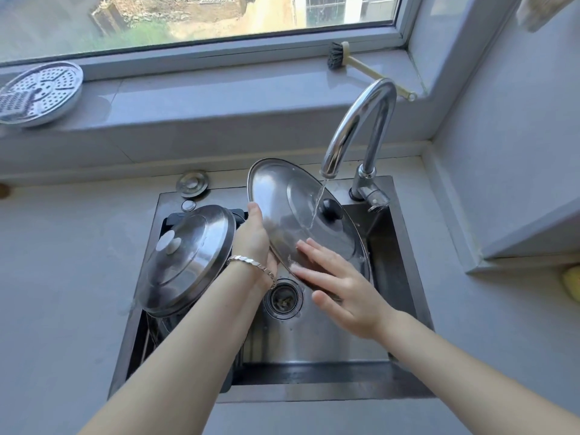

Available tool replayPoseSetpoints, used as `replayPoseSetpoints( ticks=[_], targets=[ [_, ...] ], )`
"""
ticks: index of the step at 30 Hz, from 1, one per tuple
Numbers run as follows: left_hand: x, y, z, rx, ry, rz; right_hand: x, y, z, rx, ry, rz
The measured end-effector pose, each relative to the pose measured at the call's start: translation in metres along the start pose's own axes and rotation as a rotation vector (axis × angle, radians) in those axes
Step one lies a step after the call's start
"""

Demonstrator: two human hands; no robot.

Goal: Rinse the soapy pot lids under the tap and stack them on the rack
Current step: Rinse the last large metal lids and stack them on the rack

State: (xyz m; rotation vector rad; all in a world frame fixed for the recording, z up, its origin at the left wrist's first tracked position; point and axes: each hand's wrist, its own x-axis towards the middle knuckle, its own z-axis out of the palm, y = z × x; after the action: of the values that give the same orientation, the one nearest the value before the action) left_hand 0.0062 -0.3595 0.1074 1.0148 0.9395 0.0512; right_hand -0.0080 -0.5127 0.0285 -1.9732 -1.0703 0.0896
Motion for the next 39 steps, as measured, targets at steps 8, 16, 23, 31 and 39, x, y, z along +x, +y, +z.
replayPoseSetpoints(
  ticks=[8,16,23,31,39],
  targets=[
    [-0.002,-0.012,0.014,-0.034,-0.127,0.122,0.07,-0.008,0.0,-0.114,0.039,0.062],
    [0.003,0.015,-0.01,0.004,0.048,0.307,-0.007,0.024,0.023,-0.313,-0.109,-0.144],
    [0.012,0.012,-0.019,0.044,0.155,0.422,-0.005,0.027,0.012,-0.032,0.021,0.269],
    [-0.014,0.0,-0.004,-0.002,0.035,0.334,0.051,-0.032,0.022,-0.053,0.079,-0.079],
    [0.007,0.005,-0.023,0.138,0.24,0.497,-0.025,0.038,0.0,0.122,0.416,0.411]
  ],
)
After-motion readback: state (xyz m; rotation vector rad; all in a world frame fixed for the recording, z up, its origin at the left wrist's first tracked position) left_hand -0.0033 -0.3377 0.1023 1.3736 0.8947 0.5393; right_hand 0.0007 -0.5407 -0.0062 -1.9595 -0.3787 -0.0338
